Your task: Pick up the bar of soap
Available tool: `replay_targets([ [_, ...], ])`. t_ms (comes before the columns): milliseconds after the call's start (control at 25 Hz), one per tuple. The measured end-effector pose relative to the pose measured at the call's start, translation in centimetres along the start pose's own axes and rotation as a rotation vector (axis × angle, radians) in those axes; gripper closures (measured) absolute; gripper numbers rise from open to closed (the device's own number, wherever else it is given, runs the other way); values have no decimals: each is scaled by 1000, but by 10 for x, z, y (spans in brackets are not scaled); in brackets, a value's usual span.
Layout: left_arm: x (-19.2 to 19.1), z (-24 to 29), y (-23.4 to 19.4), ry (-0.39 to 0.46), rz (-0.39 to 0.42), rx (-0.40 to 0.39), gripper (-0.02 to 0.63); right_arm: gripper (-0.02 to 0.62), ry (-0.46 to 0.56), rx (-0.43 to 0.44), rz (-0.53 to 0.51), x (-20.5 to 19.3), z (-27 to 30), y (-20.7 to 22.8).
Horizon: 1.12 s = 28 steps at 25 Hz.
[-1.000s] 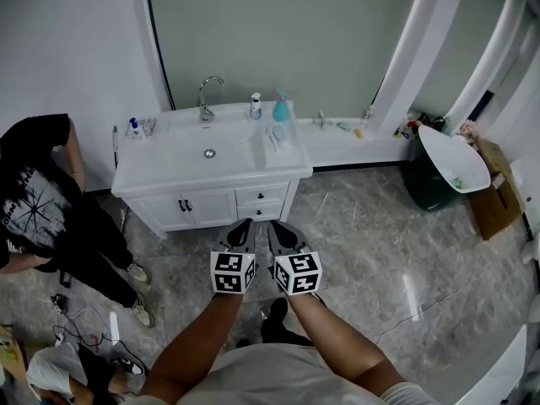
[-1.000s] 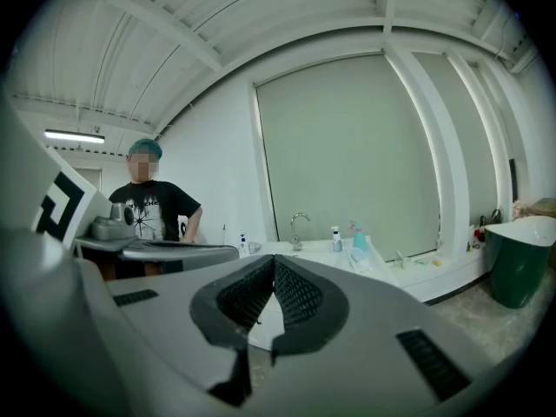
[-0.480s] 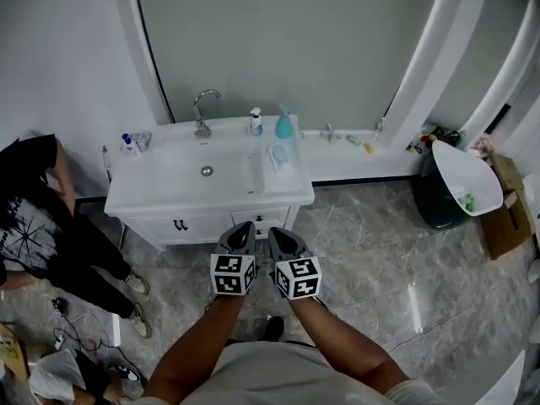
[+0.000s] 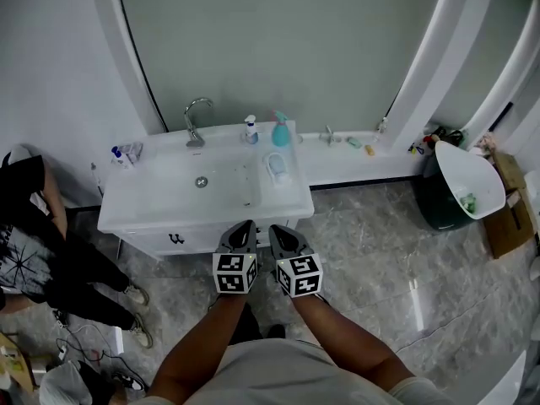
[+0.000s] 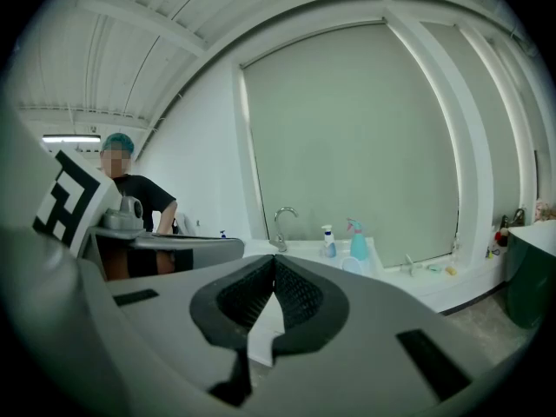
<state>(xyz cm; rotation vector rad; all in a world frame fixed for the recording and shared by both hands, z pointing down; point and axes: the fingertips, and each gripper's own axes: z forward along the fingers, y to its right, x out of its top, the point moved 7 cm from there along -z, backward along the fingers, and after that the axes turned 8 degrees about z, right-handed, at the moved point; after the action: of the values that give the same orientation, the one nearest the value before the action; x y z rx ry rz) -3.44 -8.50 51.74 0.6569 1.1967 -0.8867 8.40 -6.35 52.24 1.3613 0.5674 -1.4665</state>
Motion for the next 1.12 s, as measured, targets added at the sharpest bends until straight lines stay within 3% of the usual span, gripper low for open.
replay_targets([
  [480, 3, 109, -47, -37, -29, -127, 597, 591, -32, -117, 27, 18, 92, 53],
  [1120, 11, 217, -125, -104, -18, -273, 597, 591, -53, -245, 52, 40, 204, 83],
])
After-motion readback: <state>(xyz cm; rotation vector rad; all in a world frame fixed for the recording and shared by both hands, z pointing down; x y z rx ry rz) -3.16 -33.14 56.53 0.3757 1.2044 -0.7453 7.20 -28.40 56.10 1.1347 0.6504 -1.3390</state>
